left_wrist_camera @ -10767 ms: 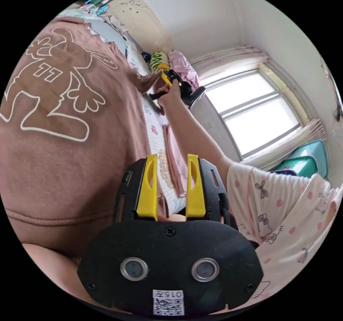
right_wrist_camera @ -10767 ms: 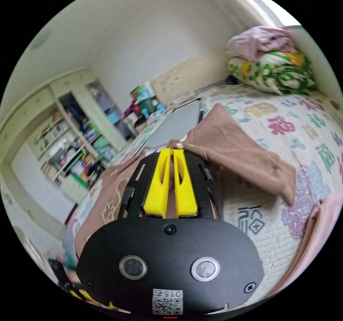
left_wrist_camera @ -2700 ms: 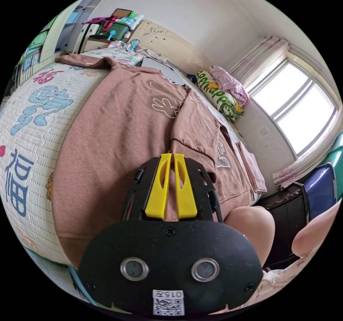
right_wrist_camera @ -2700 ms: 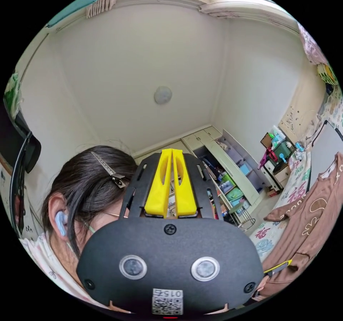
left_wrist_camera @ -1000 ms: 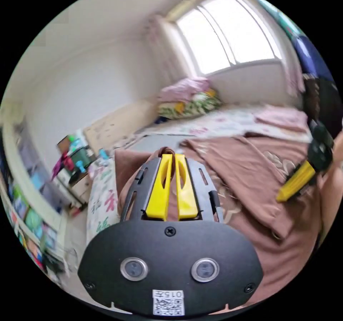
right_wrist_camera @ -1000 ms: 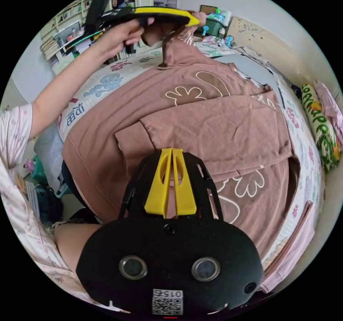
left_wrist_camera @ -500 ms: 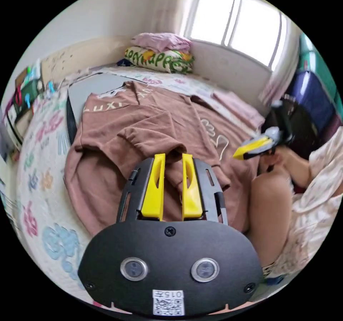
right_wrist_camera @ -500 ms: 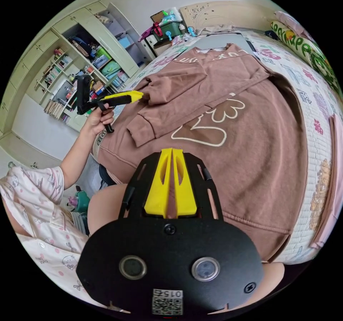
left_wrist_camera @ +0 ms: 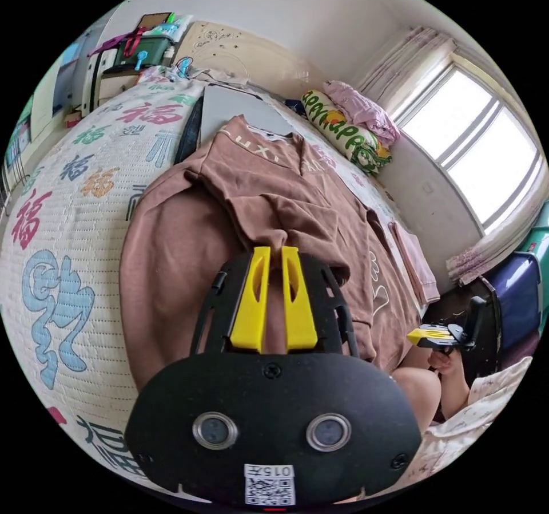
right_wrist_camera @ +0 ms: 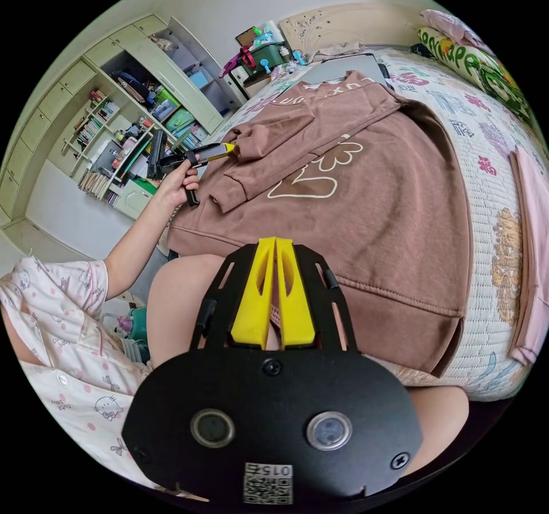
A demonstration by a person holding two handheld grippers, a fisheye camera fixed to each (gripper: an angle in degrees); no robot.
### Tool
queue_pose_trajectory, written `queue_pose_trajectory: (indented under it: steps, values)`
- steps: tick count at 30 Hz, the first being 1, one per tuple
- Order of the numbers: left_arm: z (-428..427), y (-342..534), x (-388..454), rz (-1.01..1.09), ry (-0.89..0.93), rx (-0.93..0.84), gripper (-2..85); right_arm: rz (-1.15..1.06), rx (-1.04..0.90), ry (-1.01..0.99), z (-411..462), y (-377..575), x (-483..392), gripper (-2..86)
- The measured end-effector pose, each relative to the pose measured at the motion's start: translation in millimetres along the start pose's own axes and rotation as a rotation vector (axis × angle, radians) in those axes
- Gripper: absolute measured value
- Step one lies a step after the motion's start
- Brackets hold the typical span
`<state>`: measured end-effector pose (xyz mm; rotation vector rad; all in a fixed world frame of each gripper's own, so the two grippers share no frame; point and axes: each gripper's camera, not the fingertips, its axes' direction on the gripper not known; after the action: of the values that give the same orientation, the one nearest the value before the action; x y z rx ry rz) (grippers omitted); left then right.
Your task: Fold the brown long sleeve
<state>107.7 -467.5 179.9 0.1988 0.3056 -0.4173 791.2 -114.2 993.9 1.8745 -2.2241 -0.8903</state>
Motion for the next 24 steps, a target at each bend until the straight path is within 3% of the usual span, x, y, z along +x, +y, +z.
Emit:
queue_pose_trajectory:
  steps: [3,7,11,13,18,24]
  values:
    - [-30,-4,41,0.088,-0.054,0.094,1.5,0.026,0.010,-0.025,-27,-4,-16,4.0]
    - [-66,-1,159,0.488,-0.049,0.199,0.9,0.077,0.053,-0.081,-61,-10,-33,2.2]
    - [-39,30,281,0.875,-0.028,0.076,0.9,0.166,0.181,-0.128,-106,-16,-52,0.0]
    - [-9,49,317,0.961,-0.069,-0.030,1.0,0.217,0.241,-0.141,-123,-16,-57,-0.2]
    - [14,95,343,1.006,-0.078,-0.120,1.2,0.236,0.271,-0.092,-151,-18,-85,0.0]
    - [-10,98,316,0.842,-0.069,-0.065,3.1,0.175,0.215,-0.031,-140,-48,-121,2.2]
